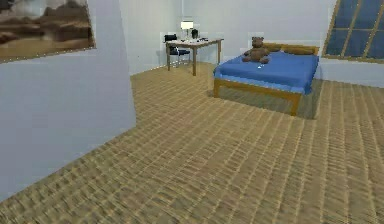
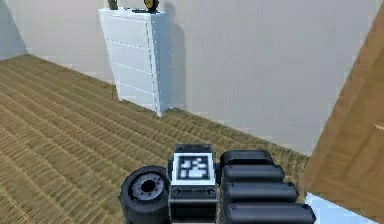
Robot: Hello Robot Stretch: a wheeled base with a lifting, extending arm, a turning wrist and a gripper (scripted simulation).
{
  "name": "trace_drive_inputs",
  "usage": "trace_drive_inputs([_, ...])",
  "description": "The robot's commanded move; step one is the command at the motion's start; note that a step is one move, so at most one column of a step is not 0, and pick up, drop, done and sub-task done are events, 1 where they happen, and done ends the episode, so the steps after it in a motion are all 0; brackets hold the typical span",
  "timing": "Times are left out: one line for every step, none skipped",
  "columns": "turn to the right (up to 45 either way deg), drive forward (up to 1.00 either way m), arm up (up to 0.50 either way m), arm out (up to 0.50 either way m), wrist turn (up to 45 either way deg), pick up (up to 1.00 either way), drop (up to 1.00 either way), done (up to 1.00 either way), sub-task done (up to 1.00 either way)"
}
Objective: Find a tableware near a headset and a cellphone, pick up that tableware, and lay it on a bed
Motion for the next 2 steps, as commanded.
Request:
trace_drive_inputs([0.0, 1.0, 0.0, 0.0, 0.0, 0.0, 0.0, 0.0, 0.0])
trace_drive_inputs([0.0, 1.0, 0.0, 0.0, 0.0, 0.0, 0.0, 0.0, 0.0])
